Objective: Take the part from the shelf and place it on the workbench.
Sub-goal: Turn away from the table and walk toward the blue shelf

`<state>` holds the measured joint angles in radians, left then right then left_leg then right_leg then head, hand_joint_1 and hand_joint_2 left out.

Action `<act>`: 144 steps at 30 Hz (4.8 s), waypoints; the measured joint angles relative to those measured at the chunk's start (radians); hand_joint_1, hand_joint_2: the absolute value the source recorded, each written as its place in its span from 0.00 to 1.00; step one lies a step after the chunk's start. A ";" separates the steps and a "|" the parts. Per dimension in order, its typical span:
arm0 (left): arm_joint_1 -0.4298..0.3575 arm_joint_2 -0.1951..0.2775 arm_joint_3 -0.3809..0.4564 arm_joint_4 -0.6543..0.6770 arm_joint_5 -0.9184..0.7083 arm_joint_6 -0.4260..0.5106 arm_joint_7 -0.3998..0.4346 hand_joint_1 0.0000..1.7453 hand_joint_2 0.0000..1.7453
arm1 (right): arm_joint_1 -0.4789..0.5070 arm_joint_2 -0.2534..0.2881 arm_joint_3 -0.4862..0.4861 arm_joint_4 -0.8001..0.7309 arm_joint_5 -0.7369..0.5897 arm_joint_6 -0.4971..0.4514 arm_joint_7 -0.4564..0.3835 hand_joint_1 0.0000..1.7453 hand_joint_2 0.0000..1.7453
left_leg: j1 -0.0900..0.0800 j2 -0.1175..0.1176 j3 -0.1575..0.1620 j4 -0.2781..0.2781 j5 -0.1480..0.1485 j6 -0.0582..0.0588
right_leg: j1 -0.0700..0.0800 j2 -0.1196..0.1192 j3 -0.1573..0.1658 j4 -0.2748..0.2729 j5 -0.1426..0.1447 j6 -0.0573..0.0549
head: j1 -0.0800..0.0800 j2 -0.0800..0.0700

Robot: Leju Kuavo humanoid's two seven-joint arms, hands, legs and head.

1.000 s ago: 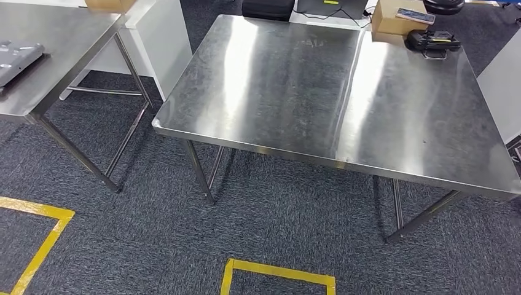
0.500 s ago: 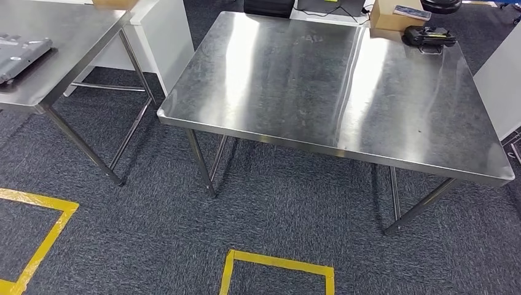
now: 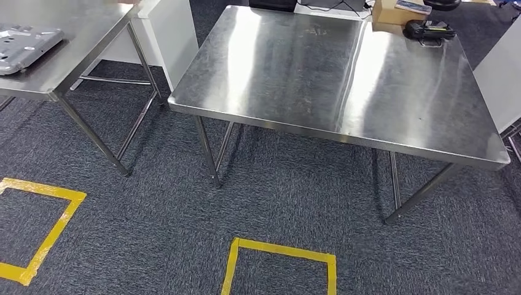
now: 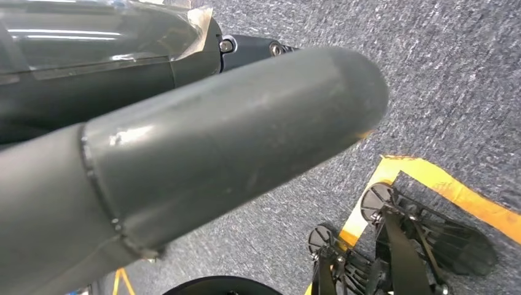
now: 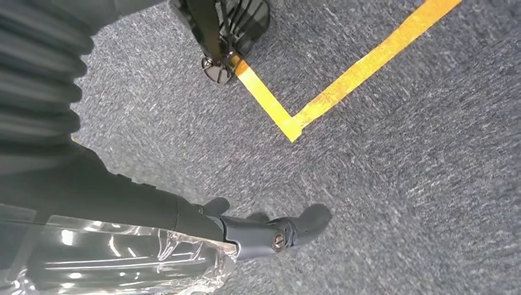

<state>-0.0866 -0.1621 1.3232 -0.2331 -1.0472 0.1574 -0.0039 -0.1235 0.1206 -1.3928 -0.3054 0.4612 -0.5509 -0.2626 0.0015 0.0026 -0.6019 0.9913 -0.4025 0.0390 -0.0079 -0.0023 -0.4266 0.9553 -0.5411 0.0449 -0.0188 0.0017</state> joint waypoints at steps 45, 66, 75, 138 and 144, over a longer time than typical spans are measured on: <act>-0.003 -0.003 -0.013 0.000 -0.009 -0.016 -0.005 0.00 0.00 | -0.003 -0.016 0.027 0.001 0.002 -0.011 0.021 0.00 0.00 | 0.009 -0.004 0.129 0.007 -0.121 -0.021 | -0.004 -0.008 -0.111 0.029 0.080 -0.035 | -0.010 0.000; -0.001 -0.011 -0.010 0.000 -0.009 -0.007 -0.020 0.00 0.00 | 0.008 -0.032 0.050 0.001 -0.017 -0.026 0.020 0.00 0.00 | 0.008 0.001 -0.030 0.073 -0.080 -0.029 | -0.018 0.002 -0.032 -0.005 0.026 -0.041 | -0.002 0.000; -0.002 -0.010 -0.010 0.000 0.001 -0.003 -0.016 0.00 0.00 | 0.009 -0.024 0.053 0.001 0.001 -0.028 0.020 0.00 0.00 | 0.006 -0.004 0.112 0.021 -0.114 -0.016 | -0.001 -0.002 -0.097 0.021 0.070 -0.044 | -0.003 0.000; 0.000 -0.022 -0.011 0.001 -0.012 -0.019 -0.009 0.00 0.00 | 0.016 -0.014 0.069 0.001 -0.027 -0.050 0.078 0.00 0.00 | -0.001 -0.004 0.136 0.000 -0.124 -0.007 | 0.001 -0.002 -0.110 0.033 0.077 -0.026 | -0.004 0.000; -0.001 -0.023 -0.011 0.001 -0.013 -0.019 -0.008 0.00 0.00 | 0.016 -0.013 0.069 0.001 -0.027 -0.051 0.080 0.00 0.00 | 0.003 0.006 0.099 -0.030 -0.082 0.025 | 0.002 -0.001 -0.166 0.129 0.008 -0.020 | -0.001 0.000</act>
<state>-0.0876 -0.1853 1.3123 -0.2323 -1.0601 0.1386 -0.0121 -0.1072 0.1071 -1.3241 -0.3043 0.4338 -0.6023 -0.1823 0.0046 0.0083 -0.5032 0.9612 -0.4848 0.0642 -0.0059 -0.0029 -0.5925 1.0846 -0.5331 0.0247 -0.0201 0.0016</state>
